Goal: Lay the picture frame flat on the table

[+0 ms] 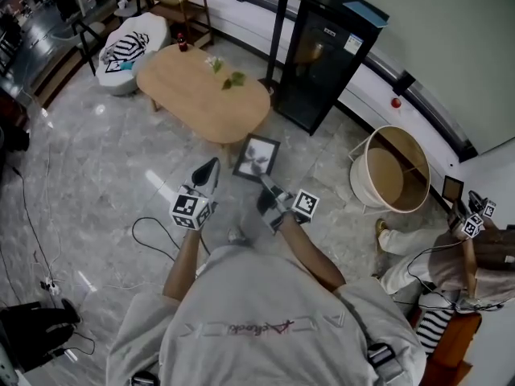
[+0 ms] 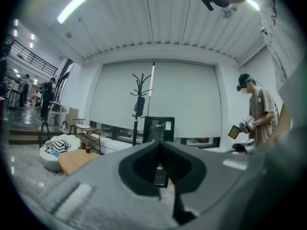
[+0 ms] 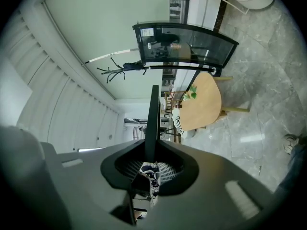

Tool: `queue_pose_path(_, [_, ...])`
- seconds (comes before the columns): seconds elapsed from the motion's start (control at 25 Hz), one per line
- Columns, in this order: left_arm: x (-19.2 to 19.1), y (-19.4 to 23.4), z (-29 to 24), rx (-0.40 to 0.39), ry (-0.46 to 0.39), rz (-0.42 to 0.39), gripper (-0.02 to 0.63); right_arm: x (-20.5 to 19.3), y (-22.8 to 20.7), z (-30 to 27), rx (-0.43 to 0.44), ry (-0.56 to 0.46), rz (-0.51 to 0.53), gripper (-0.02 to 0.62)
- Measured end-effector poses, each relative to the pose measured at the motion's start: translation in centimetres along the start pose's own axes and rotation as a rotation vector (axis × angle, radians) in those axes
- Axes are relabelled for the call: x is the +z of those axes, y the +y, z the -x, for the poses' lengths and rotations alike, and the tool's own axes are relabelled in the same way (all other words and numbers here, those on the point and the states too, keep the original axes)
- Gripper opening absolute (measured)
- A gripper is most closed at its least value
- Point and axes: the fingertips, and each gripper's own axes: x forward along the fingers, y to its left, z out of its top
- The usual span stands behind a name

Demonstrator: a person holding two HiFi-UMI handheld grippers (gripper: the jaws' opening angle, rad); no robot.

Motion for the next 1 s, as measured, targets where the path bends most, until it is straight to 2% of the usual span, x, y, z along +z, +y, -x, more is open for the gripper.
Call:
queue_pose_path(0.52, [-0.1, 8.2, -3.5, -0.041, 0.010, 0.002, 0.000, 1.5, -1.1, -8.4, 0.002, -0.047, 0.009, 0.074])
queue_pose_path(1.0, [-1.2, 9.8, -4.9, -0.085, 0.027, 0.004, 0.000, 1.9, -2.4, -9.9, -0.005, -0.091, 0.004, 0.074])
